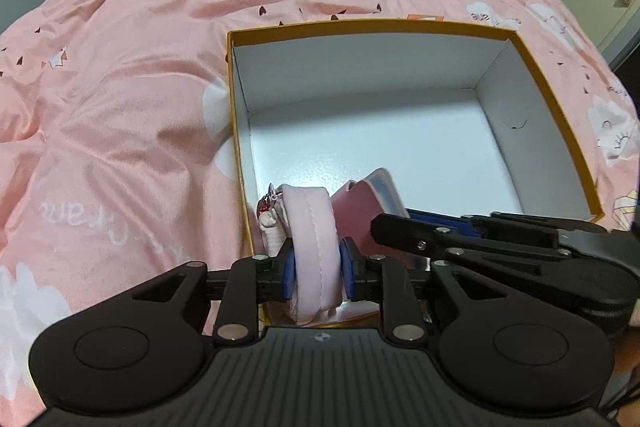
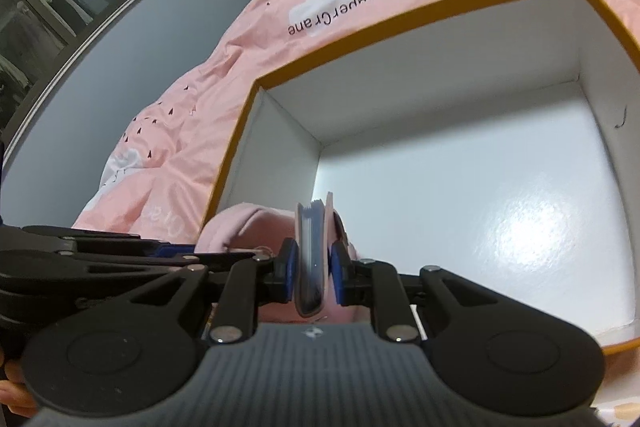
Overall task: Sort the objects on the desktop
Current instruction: 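Lower both items into the box and open both tools, then move both tools back to the pile of items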
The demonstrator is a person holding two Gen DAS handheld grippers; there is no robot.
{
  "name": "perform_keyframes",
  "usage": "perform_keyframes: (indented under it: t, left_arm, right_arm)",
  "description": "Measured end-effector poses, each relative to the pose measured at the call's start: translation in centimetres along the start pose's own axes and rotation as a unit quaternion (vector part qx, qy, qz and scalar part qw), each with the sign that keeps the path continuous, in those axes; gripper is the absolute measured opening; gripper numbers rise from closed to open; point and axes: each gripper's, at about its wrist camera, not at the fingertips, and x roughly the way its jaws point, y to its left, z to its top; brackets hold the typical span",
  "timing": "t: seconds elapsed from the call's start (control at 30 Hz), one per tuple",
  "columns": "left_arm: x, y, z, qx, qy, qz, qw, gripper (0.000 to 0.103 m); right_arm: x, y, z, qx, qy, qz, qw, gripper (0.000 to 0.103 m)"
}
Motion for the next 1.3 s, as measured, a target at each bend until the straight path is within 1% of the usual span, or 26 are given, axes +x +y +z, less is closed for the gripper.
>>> perform_keyframes:
  t: [0.03,0.1,0.2,0.37,0.43,0.47,0.6,0.67,0.8,0.9,1.0,1.07,1.13,1.2,1.23,1.27,1.3]
  left_arm:
    - [-0.3,0.1,-0.2,0.002,-0.004,-0.002,1.0,0.03]
    - [-1.1,0.5,-0.6,0.005,-0.016,-0.01,0.9998,0.037]
    - [-2.7,1.2,-1.6,-0.006,-0.042,-0.021,0.9989,0.038]
    - [-5.3,2.6,-3.8,-0.034,-0.104,-0.036,0.9934,0.039]
    - [-5.5,2.9,-4.4,-0.046,-0.112,-0.035,0.9921,0.041]
    - [-5.5,3.0,-4.7,-0.051,-0.114,-0.033,0.9917,0.044]
    - [-5.3,3.6,-5.6,-0.082,-0.118,-0.04,0.9888,0.044]
    - [-5.3,3.8,-5.9,-0.094,-0.122,-0.043,0.987,0.044]
    - [-5.5,3.6,-6.5,-0.099,-0.129,-0.033,0.9861,0.047]
    - [-6.1,3.0,-6.8,-0.098,-0.139,-0.015,0.9852,0.047]
    - [-7.0,2.0,-7.2,-0.092,-0.165,0.014,0.9818,0.047]
    - [-7.6,0.9,-7.5,-0.074,-0.186,0.037,0.979,0.048]
    - [-8.0,-0.1,-7.9,-0.054,-0.197,0.056,0.9773,0.048]
    - [-8.4,-1.0,-8.5,-0.044,-0.206,0.066,0.9754,0.049]
    - [-8.7,-1.4,-8.8,-0.042,-0.209,0.068,0.9746,0.051]
    - [-8.9,-1.8,-9.1,-0.039,-0.214,0.068,0.9737,0.055]
    - [-9.2,-2.1,-9.5,-0.037,-0.219,0.068,0.9726,0.062]
  right_arm:
    - [0.1,0.1,0.0,0.0,0.002,0.003,1.0,0.02]
    - [0.1,0.4,0.1,0.0,0.003,0.006,1.0,0.021]
    - [0.4,0.7,0.2,0.008,0.008,0.016,1.0,0.023]
    - [1.1,0.9,0.3,0.024,0.013,0.034,0.999,0.026]
    - [1.4,0.6,0.4,0.041,0.02,0.045,0.998,0.027]
    - [1.5,0.4,0.4,0.048,0.022,0.051,0.997,0.031]
    - [0.9,-0.1,0.5,0.064,0.021,0.068,0.995,0.036]
    - [0.4,-0.2,0.5,0.065,0.015,0.069,0.995,0.039]
    - [-0.3,-0.4,0.5,0.063,0.007,0.066,0.996,0.039]
    - [-1.5,0.1,0.4,0.035,-0.006,0.062,0.997,0.039]
    - [-3.7,1.2,0.3,-0.016,-0.033,0.059,0.998,0.039]
    - [-5.5,1.7,-0.1,-0.048,-0.055,0.056,0.996,0.039]
    - [-7.2,1.9,-0.6,-0.074,-0.077,0.045,0.993,0.039]
    - [-9.1,1.9,-1.5,-0.103,-0.1,0.019,0.989,0.039]
    - [-9.7,1.7,-1.9,-0.112,-0.106,0.011,0.988,0.039]
    - [-10.5,1.3,-2.3,-0.12,-0.111,0.001,0.987,0.039]
    - [-11.3,0.8,-2.6,-0.121,-0.112,-0.009,0.986,0.039]
